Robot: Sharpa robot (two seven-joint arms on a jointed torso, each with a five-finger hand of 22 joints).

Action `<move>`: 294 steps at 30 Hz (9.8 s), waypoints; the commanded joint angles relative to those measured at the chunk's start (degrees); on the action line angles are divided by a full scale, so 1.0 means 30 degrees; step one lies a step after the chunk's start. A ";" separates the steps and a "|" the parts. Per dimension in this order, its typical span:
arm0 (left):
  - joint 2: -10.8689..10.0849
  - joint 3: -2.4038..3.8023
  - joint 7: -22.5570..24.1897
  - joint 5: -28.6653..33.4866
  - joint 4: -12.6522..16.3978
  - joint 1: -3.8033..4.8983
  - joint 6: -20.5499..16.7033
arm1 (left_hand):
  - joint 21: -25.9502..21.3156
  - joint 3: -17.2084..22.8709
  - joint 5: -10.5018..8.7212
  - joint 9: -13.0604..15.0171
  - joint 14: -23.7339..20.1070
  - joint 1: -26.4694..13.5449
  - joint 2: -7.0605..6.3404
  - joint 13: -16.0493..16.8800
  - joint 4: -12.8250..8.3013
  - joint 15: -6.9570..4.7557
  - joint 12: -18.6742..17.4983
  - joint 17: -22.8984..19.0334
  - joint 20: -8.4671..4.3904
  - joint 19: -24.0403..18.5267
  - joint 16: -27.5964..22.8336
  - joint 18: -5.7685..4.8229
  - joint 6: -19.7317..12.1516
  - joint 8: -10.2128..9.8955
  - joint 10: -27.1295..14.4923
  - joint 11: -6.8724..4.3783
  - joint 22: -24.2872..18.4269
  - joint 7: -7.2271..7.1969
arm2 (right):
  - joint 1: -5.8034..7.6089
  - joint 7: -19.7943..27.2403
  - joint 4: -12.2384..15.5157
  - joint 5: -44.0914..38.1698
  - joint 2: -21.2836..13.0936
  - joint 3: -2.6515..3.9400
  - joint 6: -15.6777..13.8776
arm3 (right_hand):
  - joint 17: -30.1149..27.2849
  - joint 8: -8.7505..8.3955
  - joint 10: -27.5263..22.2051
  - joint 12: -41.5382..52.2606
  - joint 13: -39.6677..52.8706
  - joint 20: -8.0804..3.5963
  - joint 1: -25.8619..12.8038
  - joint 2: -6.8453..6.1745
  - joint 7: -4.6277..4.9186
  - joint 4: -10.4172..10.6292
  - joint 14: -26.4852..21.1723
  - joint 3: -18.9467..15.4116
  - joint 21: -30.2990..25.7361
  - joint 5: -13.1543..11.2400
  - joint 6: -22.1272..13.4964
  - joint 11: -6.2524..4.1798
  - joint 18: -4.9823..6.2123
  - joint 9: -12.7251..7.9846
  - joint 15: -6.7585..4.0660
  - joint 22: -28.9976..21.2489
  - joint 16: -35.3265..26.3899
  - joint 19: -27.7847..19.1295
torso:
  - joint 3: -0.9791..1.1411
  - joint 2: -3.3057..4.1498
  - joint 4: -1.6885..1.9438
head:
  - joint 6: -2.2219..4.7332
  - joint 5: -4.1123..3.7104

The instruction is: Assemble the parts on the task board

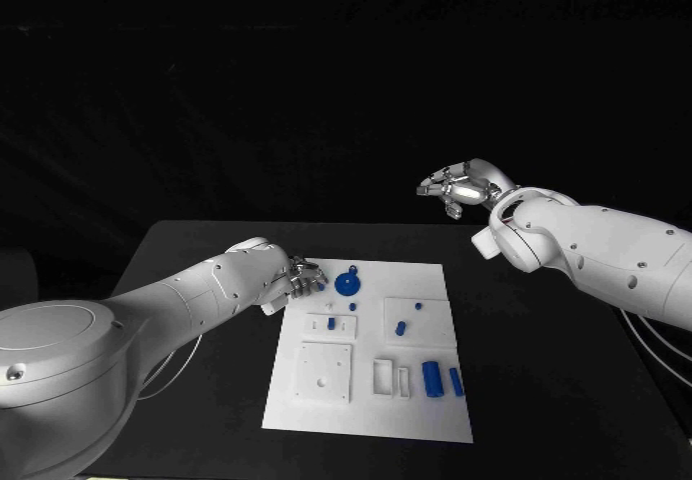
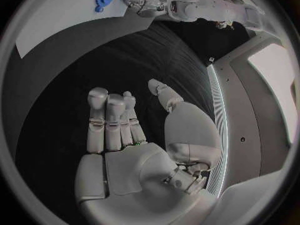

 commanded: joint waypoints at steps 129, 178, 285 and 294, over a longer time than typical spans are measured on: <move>-0.5219 -0.0890 -0.1423 -0.4745 1.0368 -0.0300 -0.2884 | 0.5025 0.0235 1.0313 0.3900 0.3769 0.0114 0.0238 0.7285 -0.1172 -0.2620 0.3832 0.2242 -0.2866 0.3802 0.4776 0.0670 0.3680 0.1722 0.2935 -0.1729 0.0657 -0.1907 | -0.0007 0.0055 -0.0276 -0.0033 -0.0484 0.0002 0.0417 | -0.0031 -0.0110 -0.0160 0.0161 -0.0094 -0.0172 -0.0179 0.0070 0.0232 -0.0067 0.0020 0.0031 -0.0134 0.0236 0.0085 0.0030 0.1324 -0.0045 0.0056 0.0082 -0.0049 0.0029 | 0.0056 -0.0251 0.0418 | -0.0609 -0.0027; -0.5210 -0.0890 -0.1311 -0.4756 1.0249 -0.0357 -0.1783 | 0.5086 0.0309 1.0297 0.3960 0.3699 0.0108 0.0253 0.7399 -0.1185 -0.2530 0.3723 0.2218 -0.2838 0.3641 0.4770 0.0651 0.3677 0.1619 0.2955 -0.1690 0.0649 -0.1873 | -0.0008 0.0074 -0.0318 -0.0035 -0.0442 0.0002 0.0451 | -0.0033 -0.0110 -0.0165 0.0186 -0.0125 -0.0172 -0.0191 0.0077 0.0232 -0.0055 0.0023 0.0037 -0.0150 0.0232 0.0089 0.0030 0.1324 -0.0052 0.0055 0.0111 -0.0041 0.0045 | 0.0047 -0.0243 0.0414 | -0.0653 0.0033; -0.5578 -0.0846 0.7846 -0.3978 1.0399 -0.0218 -0.8655 | -0.0389 0.1947 0.0328 -0.0196 -0.0864 0.6695 -0.3686 -0.3049 -0.1146 0.0839 -0.9479 -0.1822 -0.0418 -0.0830 -0.0813 -0.0227 -0.1167 -0.1093 -0.1224 0.1705 -0.0598 0.0339 | -0.0052 0.0068 -0.0631 -0.0028 -0.0418 0.0000 0.0506 | -0.0041 -0.0117 -0.0191 0.0221 -0.0179 -0.0172 -0.0190 0.0084 0.0235 -0.0050 0.0011 0.0057 -0.0193 0.0255 0.0081 0.0033 0.1324 -0.0066 0.0059 0.0155 -0.0039 0.0055 | 0.0041 -0.0222 0.0366 | -0.0253 -0.0371; -0.4637 -0.0889 0.8435 -0.8867 0.9694 0.0086 -0.7692 | -0.0142 0.1650 0.0094 -0.0892 0.0742 0.6833 -0.3828 -0.4211 -0.1110 0.0658 -1.1242 -0.1934 -0.0640 0.0623 -0.0748 0.0171 -0.0842 -0.1191 -0.0830 0.1743 -0.0351 0.0339 | -0.0146 0.0079 -0.0724 -0.0030 -0.0314 0.0000 0.0572 | -0.0041 -0.0117 -0.0190 0.0225 -0.0182 -0.0174 -0.0177 0.0097 0.0234 -0.0053 0.0013 0.0066 -0.0194 0.0256 0.0082 0.0032 0.1324 -0.0066 0.0058 0.0158 -0.0037 0.0059 | 0.0027 -0.0219 0.0365 | -0.0223 -0.0531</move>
